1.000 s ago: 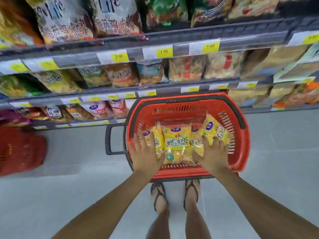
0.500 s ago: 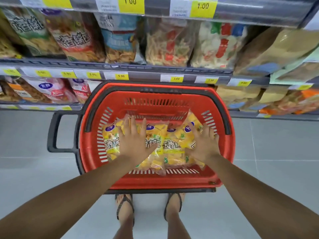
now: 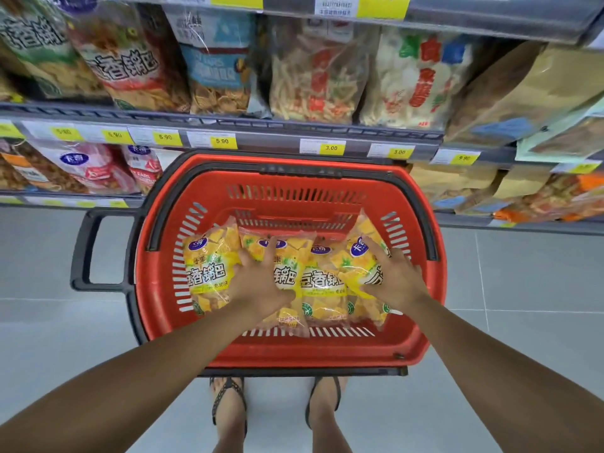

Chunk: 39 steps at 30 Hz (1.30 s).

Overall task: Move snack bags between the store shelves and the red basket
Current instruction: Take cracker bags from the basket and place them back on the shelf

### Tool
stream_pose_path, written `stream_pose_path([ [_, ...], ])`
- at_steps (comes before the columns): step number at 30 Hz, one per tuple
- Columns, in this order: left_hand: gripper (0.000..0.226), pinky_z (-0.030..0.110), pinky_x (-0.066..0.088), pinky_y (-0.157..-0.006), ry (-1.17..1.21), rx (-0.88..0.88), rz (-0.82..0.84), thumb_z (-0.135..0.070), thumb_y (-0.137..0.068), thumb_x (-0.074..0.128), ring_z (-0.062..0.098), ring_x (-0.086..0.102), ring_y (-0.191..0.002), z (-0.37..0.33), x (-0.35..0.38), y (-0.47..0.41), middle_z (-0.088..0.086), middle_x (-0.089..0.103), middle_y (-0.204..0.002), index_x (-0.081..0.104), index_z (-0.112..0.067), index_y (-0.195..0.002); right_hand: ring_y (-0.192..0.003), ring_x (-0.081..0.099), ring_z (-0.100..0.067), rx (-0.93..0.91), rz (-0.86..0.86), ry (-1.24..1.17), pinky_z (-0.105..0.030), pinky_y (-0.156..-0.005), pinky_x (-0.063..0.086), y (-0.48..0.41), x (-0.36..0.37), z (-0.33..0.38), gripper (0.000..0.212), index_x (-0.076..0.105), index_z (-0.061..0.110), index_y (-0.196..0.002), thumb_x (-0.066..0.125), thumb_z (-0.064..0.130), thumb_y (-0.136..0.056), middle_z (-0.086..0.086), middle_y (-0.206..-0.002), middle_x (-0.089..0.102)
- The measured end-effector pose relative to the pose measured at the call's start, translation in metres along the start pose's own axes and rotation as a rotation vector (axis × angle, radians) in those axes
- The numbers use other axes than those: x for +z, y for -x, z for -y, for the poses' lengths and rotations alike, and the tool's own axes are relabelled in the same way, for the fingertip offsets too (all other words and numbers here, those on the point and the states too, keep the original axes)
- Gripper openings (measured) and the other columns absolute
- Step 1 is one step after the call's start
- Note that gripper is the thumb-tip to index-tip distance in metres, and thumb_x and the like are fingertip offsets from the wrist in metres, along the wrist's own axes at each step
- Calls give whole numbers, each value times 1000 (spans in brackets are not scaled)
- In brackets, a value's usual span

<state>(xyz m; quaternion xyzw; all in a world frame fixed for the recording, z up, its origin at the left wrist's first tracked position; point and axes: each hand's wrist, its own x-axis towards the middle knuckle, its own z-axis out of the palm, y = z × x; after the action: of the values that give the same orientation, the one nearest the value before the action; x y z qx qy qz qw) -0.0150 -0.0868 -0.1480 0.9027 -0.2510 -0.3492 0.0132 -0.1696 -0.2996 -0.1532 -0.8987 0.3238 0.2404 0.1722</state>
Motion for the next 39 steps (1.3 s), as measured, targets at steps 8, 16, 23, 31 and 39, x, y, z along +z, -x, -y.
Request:
stream_pose_path([
  [8, 111, 41, 52, -83, 5, 154, -153, -53, -69, 72, 42, 28, -134, 3, -47, 34, 19, 3, -154, -4, -39, -149, -113, 55, -27, 97, -151, -492, -36, -93, 47, 23, -20, -14, 108, 19, 41, -148, 86, 19, -68, -8, -125, 55],
  [16, 110, 42, 50, -86, 36, 161, -247, -55, -68, 71, 43, 26, -135, 16, -87, 49, 18, 5, -154, -3, -42, -148, -117, 53, -23, -77, -140, -552, -41, -99, 44, 22, -40, 60, 108, 12, 50, -146, 85, 32, -69, -4, -129, 56],
  [23, 109, 43, 52, -85, 88, 118, -353, -58, -71, 72, 44, 29, -135, 25, -149, 79, 18, 3, -155, -4, -43, -149, -104, 56, -27, -12, -283, -525, -31, -82, 44, 54, -93, 107, 99, 9, 47, -149, 76, 49, -75, -8, -120, 51],
  [31, 107, 43, 55, -80, 106, 251, -558, -62, -71, 68, 38, 26, -138, 22, -257, 160, 11, 2, -156, -8, -49, -145, -113, 51, -26, -13, -530, -576, -31, -81, 40, 128, -223, 147, 95, 10, 48, -148, 72, 53, -77, -8, -128, 51],
  [39, 107, 47, 51, -84, 113, 393, -768, -64, -70, 68, 40, 28, -138, -4, -367, 232, 13, 4, -157, -2, -47, -148, -128, 42, -28, -45, -736, -661, -46, -96, 42, 191, -344, 180, 93, 10, 52, -146, 71, 56, -76, -6, -139, 46],
])
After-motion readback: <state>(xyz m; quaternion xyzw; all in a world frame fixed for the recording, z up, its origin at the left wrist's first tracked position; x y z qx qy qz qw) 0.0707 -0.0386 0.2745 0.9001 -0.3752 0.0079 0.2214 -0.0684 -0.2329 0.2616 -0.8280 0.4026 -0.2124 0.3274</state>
